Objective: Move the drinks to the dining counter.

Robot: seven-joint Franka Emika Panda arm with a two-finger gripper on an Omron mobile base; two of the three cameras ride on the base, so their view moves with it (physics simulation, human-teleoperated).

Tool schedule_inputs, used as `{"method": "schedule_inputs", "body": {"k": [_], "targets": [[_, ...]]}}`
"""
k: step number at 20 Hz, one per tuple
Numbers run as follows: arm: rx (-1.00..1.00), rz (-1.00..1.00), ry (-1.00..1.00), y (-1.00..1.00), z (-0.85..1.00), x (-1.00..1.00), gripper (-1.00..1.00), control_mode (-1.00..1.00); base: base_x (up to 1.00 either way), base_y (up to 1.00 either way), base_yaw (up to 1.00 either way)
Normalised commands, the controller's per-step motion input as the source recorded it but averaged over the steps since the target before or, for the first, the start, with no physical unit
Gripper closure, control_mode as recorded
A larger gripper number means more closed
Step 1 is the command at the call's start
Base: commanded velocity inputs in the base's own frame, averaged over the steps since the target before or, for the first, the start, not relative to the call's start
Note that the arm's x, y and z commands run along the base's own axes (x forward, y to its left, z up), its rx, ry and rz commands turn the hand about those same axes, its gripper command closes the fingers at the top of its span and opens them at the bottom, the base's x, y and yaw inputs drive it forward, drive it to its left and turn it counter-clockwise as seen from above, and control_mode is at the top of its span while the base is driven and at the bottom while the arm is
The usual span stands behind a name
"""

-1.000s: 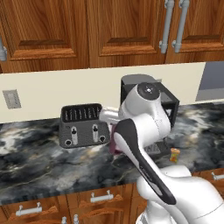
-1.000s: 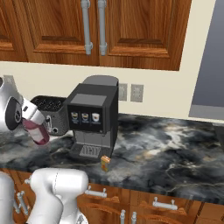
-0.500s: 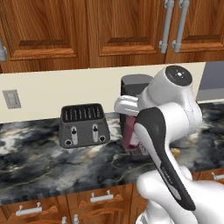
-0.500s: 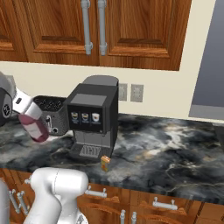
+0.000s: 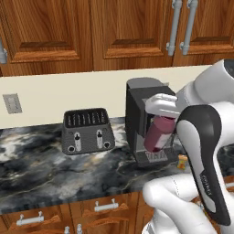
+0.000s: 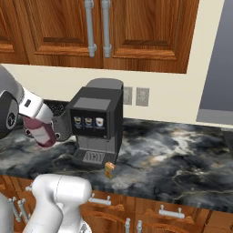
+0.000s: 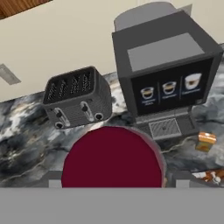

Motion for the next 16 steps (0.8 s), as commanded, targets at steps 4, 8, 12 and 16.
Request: {"method": "schedule_inputs", "body": {"k": [4, 8, 12, 16], "targets": [[0.01, 0.03, 0.15, -0.24, 0.32, -0.34, 1.0, -1.0, 0.0, 0.0, 0.0], [0.0, 0.03, 0.16, -0.11, 0.3, -0.2, 1.0, -1.0, 0.0, 0.0, 0.0], [0.0, 0.05, 0.03, -0.06, 0.21, -0.21, 1.0, -1.0, 0.0, 0.0, 0.0], [0.0, 0.07, -0.09, 0.0, 0.0, -0.02, 1.0, -1.0, 0.0, 0.0, 0.0]]}}
